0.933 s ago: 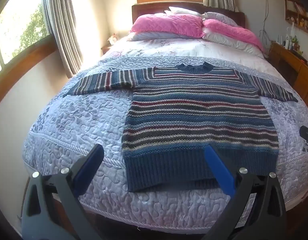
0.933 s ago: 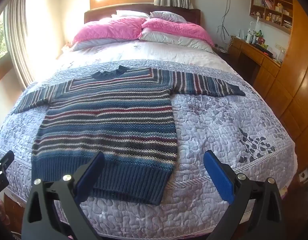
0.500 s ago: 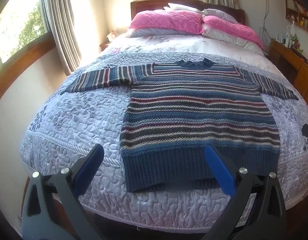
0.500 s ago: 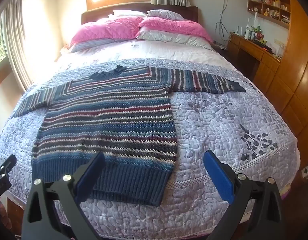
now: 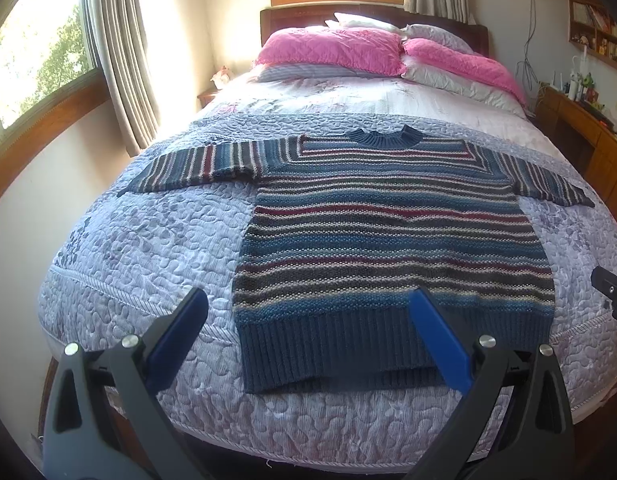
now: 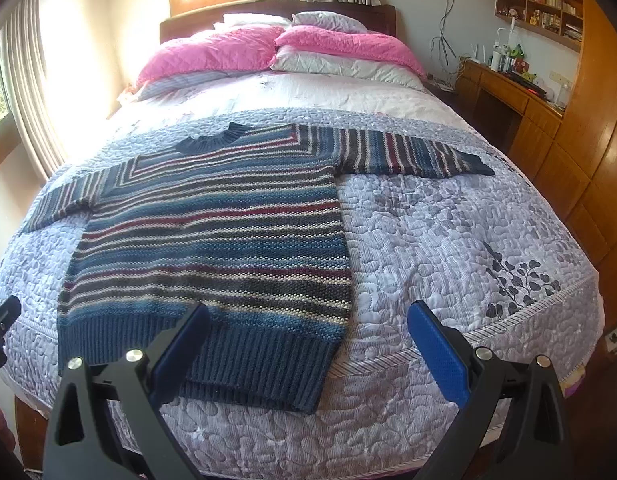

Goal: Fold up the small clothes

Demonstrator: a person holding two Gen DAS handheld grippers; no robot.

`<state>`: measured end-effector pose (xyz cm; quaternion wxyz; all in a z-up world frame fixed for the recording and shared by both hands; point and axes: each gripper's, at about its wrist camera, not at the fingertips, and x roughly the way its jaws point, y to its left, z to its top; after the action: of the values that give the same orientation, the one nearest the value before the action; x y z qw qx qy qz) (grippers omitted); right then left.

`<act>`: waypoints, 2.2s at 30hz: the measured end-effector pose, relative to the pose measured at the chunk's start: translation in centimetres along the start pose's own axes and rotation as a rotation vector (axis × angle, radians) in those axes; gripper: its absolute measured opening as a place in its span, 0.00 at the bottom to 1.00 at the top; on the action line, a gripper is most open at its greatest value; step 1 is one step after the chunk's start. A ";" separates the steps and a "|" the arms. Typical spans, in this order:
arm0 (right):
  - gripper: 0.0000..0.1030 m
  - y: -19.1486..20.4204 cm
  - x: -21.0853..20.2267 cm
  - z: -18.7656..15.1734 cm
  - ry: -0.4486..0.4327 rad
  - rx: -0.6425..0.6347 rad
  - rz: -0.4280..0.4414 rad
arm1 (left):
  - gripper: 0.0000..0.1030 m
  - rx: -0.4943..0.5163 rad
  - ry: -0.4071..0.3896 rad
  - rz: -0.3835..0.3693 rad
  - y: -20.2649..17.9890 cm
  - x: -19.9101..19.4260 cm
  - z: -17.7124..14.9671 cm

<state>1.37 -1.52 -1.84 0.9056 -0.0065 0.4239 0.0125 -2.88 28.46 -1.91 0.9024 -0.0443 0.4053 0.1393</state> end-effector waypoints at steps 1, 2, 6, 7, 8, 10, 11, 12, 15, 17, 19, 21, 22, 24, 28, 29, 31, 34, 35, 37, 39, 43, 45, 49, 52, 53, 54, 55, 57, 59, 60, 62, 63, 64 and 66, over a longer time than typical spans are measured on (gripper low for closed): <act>0.96 -0.1 0.1 0.0 0.001 0.001 0.000 | 0.97 0.004 -0.001 0.004 -0.1 0.0 0.0; 0.96 -0.1 0.1 0.0 0.003 0.002 0.000 | 0.97 0.009 -0.001 0.006 -0.1 0.1 0.0; 0.96 -0.2 0.3 0.0 0.007 0.008 -0.001 | 0.97 0.013 0.003 0.010 -0.2 0.3 0.0; 0.96 -0.2 0.3 0.0 0.005 0.008 0.005 | 0.97 0.012 0.004 0.009 -0.1 0.3 0.0; 0.96 -0.2 0.2 0.0 0.003 0.007 0.008 | 0.97 0.013 0.005 0.012 -0.1 0.3 0.0; 0.96 -0.2 0.2 0.0 -0.002 0.005 0.005 | 0.97 0.014 0.003 0.016 -0.1 0.3 0.0; 0.96 -0.2 0.1 0.0 -0.004 0.003 0.005 | 0.97 0.013 0.003 0.016 -0.1 0.3 0.0; 0.96 -0.1 0.1 -0.1 -0.006 0.002 0.006 | 0.97 0.011 0.003 0.016 -0.1 0.4 0.0; 0.96 -0.1 0.1 0.0 -0.006 -0.001 0.013 | 0.97 0.009 0.004 0.016 -0.2 0.4 -0.1; 0.96 -0.1 0.1 0.0 -0.008 -0.001 0.016 | 0.97 0.007 0.004 0.020 -0.3 0.4 -0.1; 0.96 0.0 0.2 0.0 -0.008 -0.002 0.016 | 0.97 0.007 0.009 0.016 0.2 0.5 0.0; 0.96 -0.1 0.2 0.0 -0.009 -0.001 0.018 | 0.97 0.002 0.011 0.013 0.3 0.6 0.0; 0.96 -0.1 0.2 0.0 -0.007 0.000 0.021 | 0.97 0.001 0.012 0.010 0.4 0.7 0.0; 0.96 -0.1 0.3 0.1 -0.003 0.004 0.029 | 0.97 0.004 0.011 0.009 0.3 0.7 -0.1; 0.96 -0.2 0.6 0.0 0.002 0.006 0.030 | 0.97 0.007 0.015 0.008 0.1 1.0 -0.2; 0.96 -0.3 0.7 0.0 0.003 0.006 0.032 | 0.97 0.007 0.017 0.008 0.1 1.0 -0.2; 0.96 -0.3 0.7 0.0 0.003 0.007 0.034 | 0.97 0.007 0.017 0.010 0.1 1.1 -0.3; 0.96 -0.3 0.8 0.1 0.007 0.006 0.034 | 0.97 0.004 0.023 0.007 0.1 1.3 -0.2; 0.96 -0.3 0.8 0.1 0.008 0.007 0.035 | 0.97 0.003 0.024 0.008 0.2 1.3 -0.2; 0.96 -0.2 0.9 0.1 0.007 0.005 0.033 | 0.97 0.001 0.024 0.008 0.2 1.4 -0.2; 0.96 -0.2 0.9 0.2 0.006 0.003 0.031 | 0.97 0.003 0.024 0.011 0.1 1.5 -0.2; 0.96 -0.1 0.9 0.2 0.003 0.004 0.029 | 0.97 0.004 0.024 0.012 0.2 1.6 -0.2; 0.96 -0.1 0.9 0.2 0.001 0.002 0.025 | 0.97 0.002 0.027 0.013 0.2 1.7 -0.3; 0.96 -0.1 0.9 0.3 0.000 0.002 0.025 | 0.97 0.000 0.028 0.016 0.4 1.8 -0.3; 0.96 -0.1 0.9 0.4 -0.002 0.003 0.026 | 0.97 -0.001 0.031 0.016 0.4 1.8 -0.3; 0.96 -0.1 0.9 0.4 -0.004 0.003 0.025 | 0.97 -0.001 0.030 0.017 0.4 1.8 -0.2; 0.96 -0.2 0.9 0.5 -0.004 0.003 0.025 | 0.97 0.000 0.029 0.018 0.4 1.8 -0.3; 0.96 -0.1 0.9 0.5 -0.005 0.002 0.025 | 0.97 0.000 0.029 0.018 0.4 1.9 -0.3; 0.96 -0.2 0.9 0.5 -0.005 0.002 0.027 | 0.97 0.000 0.031 0.017 0.5 1.9 -0.3; 0.96 -0.1 0.9 0.7 -0.004 -0.001 0.027 | 0.97 0.004 0.033 0.018 0.5 1.9 -0.3; 0.96 -0.1 0.9 0.7 -0.004 0.000 0.028 | 0.97 0.005 0.033 0.020 0.3 1.9 -0.2; 0.96 0.0 1.0 0.7 -0.006 0.002 0.029 | 0.97 0.003 0.034 0.020 0.4 1.9 -0.2; 0.96 0.0 1.0 0.7 -0.006 0.002 0.029 | 0.97 0.003 0.034 0.019 0.3 2.0 -0.2; 0.96 0.0 1.1 0.7 -0.006 0.002 0.030 | 0.97 0.003 0.034 0.019 0.3 2.0 -0.2; 0.96 0.0 1.1 0.7 -0.005 0.001 0.031 | 0.97 0.004 0.036 0.018 0.3 2.0 -0.2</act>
<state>2.66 -1.46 -2.22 0.9062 0.0006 0.4219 0.0265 -1.84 29.17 -3.56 0.8938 -0.0414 0.4220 0.1460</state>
